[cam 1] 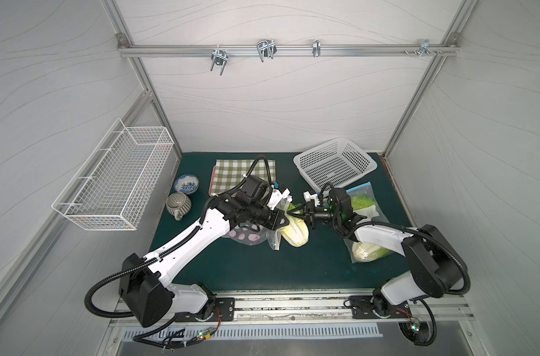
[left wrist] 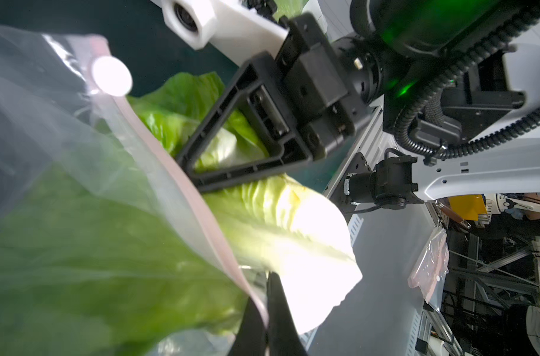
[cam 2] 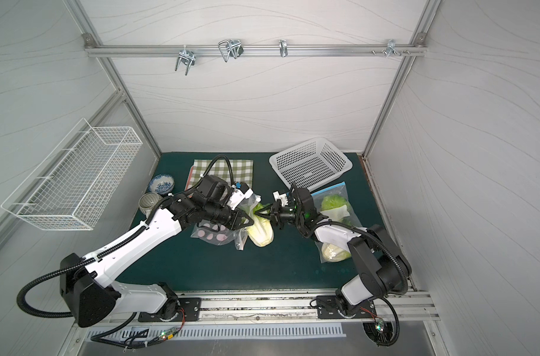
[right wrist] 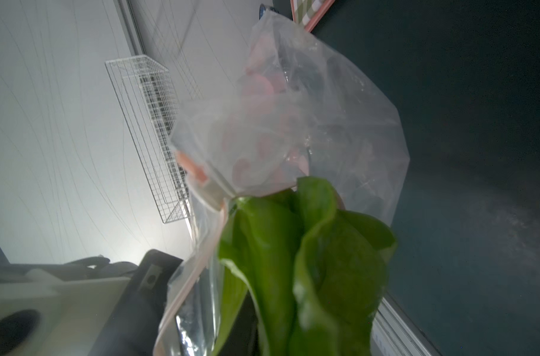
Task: Put the chinese cabbages into a zipper bag and zip it
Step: Place the Chinese cabbage in the zipper food storage bag.
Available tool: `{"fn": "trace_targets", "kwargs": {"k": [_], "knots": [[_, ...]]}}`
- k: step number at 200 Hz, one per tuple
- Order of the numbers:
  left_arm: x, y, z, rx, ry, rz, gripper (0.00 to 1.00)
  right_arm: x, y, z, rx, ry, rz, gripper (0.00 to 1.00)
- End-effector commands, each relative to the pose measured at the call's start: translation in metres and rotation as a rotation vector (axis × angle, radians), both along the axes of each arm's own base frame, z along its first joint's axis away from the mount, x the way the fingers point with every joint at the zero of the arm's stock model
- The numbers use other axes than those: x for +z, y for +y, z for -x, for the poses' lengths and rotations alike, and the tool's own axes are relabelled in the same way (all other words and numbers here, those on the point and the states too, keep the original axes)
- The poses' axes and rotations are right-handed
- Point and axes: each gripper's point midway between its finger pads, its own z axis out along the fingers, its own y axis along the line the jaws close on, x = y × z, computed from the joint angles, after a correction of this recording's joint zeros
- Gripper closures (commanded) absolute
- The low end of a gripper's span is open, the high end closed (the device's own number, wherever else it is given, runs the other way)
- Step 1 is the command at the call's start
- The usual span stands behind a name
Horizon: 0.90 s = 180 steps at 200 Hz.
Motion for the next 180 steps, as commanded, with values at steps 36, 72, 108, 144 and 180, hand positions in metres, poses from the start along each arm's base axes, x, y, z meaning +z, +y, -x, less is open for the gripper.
{"fn": "trace_targets", "kwargs": {"k": [36,72,108,144,180], "knots": [[0.009,-0.024,0.011,-0.064,0.056,0.064,0.96,0.020,-0.021,-0.016,-0.214,-0.050,0.146,1.00],[0.016,-0.029,0.008,-0.055,0.058,0.103,0.94,0.009,-0.046,-0.021,-0.299,-0.164,0.428,1.00],[0.006,-0.030,0.005,-0.039,0.078,0.089,0.91,0.006,-0.051,-0.016,-0.321,-0.233,0.627,1.00],[-0.007,-0.028,-0.004,0.005,0.076,0.049,0.90,0.015,-0.038,-0.019,-0.292,-0.279,0.632,1.00],[-0.016,-0.016,-0.020,0.085,0.085,0.018,0.87,0.009,-0.049,-0.018,-0.302,-0.323,0.705,1.00]]}}
